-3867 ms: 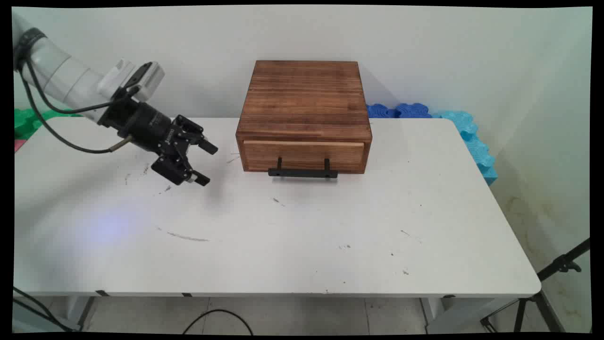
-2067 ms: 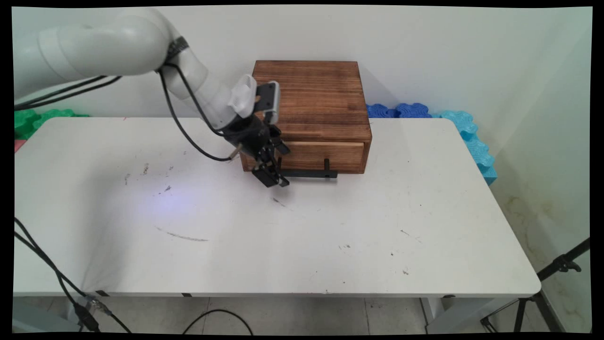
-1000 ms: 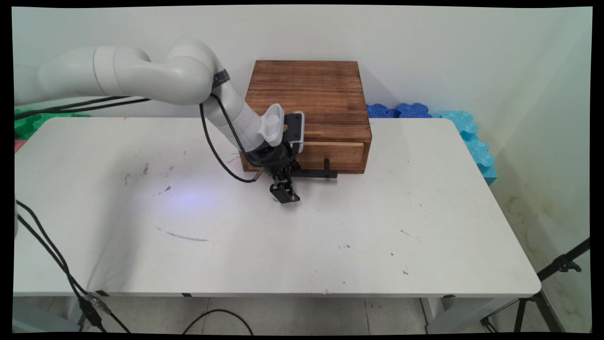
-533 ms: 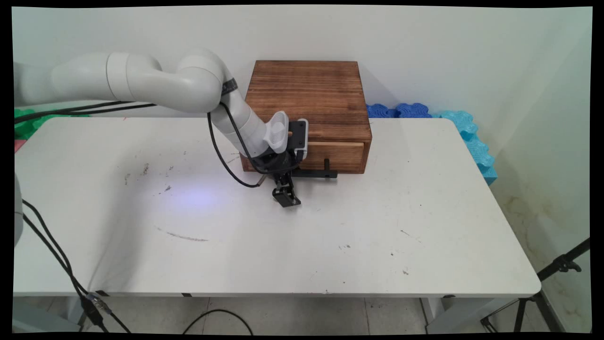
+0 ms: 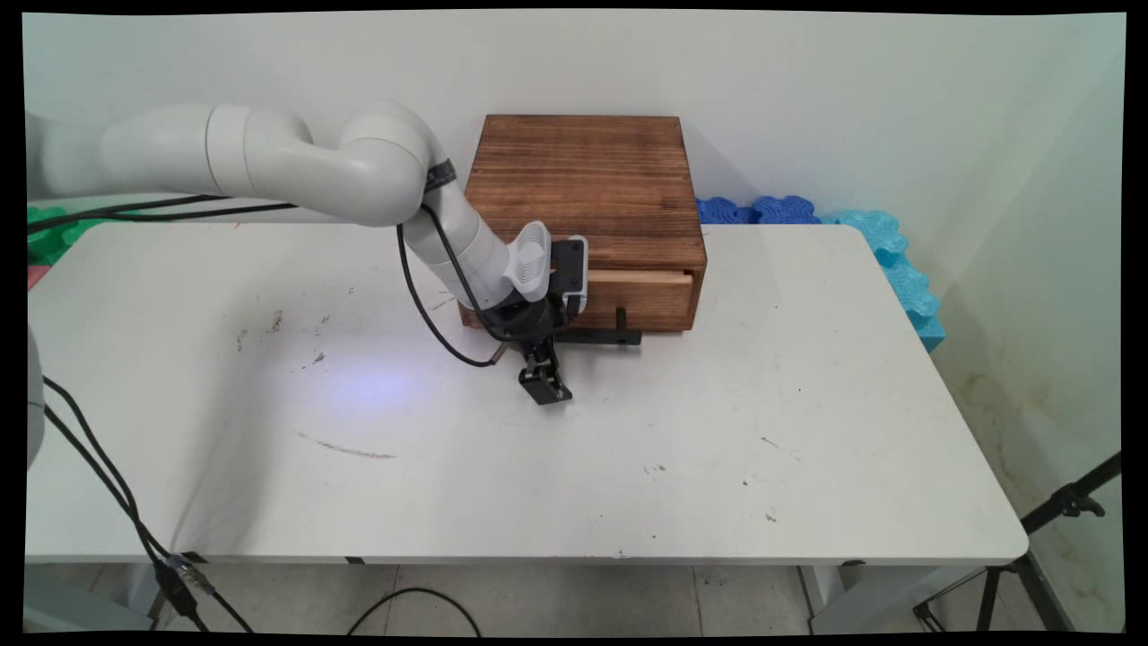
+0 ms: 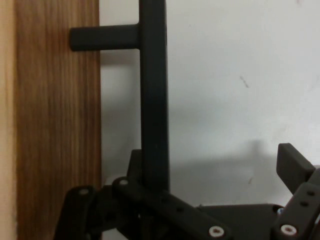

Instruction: Open the drawer

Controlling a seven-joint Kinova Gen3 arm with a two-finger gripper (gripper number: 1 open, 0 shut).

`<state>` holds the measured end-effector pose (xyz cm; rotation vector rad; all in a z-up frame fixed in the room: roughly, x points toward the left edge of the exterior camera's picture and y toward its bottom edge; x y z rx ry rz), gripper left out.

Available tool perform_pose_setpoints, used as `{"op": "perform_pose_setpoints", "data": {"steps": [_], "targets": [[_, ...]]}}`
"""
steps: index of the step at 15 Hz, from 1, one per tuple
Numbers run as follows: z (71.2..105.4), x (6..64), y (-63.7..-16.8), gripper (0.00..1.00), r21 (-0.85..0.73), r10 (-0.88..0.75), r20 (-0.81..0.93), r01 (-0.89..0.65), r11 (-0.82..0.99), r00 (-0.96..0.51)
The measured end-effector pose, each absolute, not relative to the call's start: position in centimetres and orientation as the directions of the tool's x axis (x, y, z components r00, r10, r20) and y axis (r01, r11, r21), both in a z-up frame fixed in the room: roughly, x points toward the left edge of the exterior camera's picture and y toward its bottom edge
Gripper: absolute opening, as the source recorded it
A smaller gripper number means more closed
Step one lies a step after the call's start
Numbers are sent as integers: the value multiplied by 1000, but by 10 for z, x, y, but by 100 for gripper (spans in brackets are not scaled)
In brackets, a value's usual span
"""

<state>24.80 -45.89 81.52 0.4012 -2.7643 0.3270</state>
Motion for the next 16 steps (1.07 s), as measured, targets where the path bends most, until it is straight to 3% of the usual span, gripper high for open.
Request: {"op": "perform_pose_setpoints", "data": {"steps": [16], "targets": [[830,238,-397,100,-97,-265,352,-317,943,-897]]}}
